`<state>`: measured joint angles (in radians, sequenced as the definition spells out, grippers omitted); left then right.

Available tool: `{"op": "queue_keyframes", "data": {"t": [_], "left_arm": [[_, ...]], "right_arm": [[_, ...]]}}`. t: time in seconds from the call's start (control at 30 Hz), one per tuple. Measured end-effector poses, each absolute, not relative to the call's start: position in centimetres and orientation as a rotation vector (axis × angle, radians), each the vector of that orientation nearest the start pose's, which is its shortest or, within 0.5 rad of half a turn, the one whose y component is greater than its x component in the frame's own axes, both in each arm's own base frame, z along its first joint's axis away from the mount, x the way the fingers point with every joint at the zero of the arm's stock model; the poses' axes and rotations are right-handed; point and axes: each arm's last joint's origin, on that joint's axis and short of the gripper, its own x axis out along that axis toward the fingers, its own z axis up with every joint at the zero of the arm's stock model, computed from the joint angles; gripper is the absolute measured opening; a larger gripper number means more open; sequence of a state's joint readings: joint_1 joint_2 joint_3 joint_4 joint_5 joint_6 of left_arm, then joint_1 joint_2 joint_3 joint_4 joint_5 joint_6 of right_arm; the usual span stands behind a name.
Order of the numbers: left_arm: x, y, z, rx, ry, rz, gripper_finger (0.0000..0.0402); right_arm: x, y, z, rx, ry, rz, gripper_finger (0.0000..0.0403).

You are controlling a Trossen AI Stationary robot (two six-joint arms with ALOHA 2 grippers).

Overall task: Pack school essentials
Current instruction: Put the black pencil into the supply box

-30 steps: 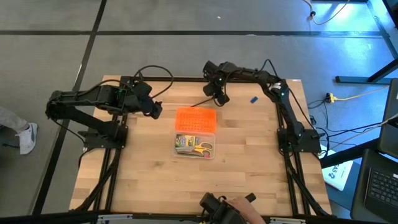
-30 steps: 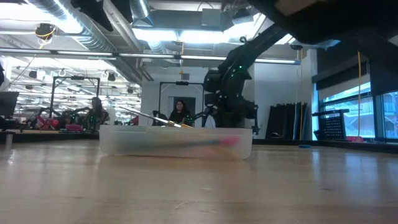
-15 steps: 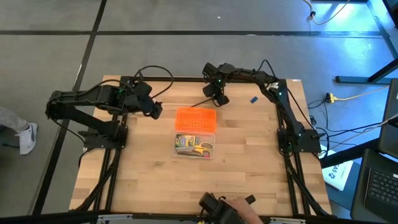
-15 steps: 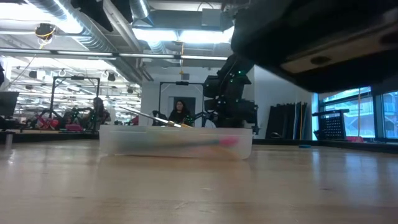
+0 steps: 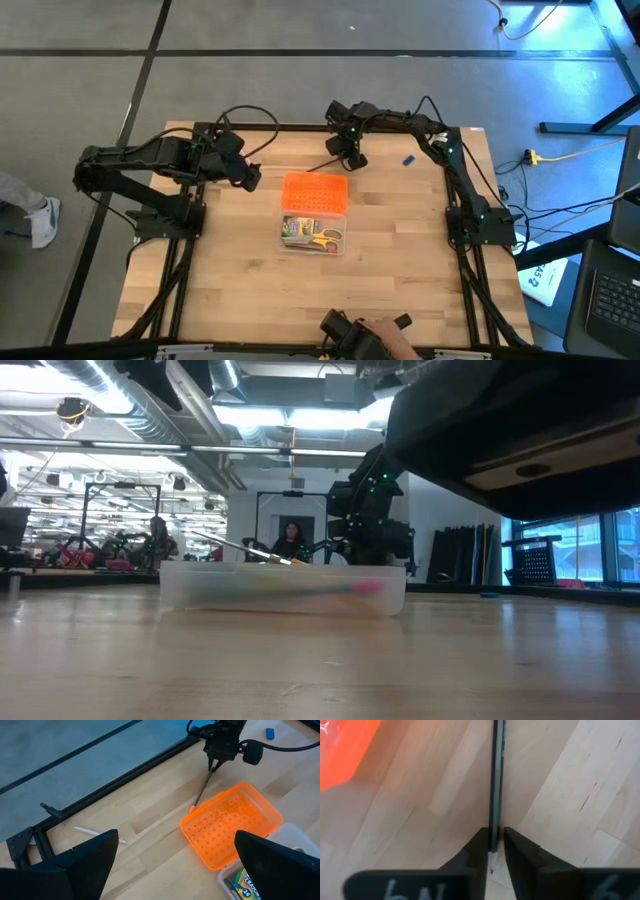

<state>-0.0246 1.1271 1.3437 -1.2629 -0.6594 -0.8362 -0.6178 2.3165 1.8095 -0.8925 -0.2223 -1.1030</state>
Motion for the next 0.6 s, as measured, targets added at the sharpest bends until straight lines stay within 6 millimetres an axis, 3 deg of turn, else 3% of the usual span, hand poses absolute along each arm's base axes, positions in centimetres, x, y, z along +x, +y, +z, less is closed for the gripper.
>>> {"op": "queue_keyframes", "data": {"t": [0.23,0.6], "left_arm": [[17.88,1.33,37.47,-0.385,0.683,0.933,0.0394],[17.88,1.33,37.48,-0.385,0.682,0.933,0.0394]], "right_arm": [[37.74,-26.06,13.65,-0.363,1.255,0.389,0.0011],[37.91,-26.19,13.69,-0.364,1.24,0.37,0.0009]]}}
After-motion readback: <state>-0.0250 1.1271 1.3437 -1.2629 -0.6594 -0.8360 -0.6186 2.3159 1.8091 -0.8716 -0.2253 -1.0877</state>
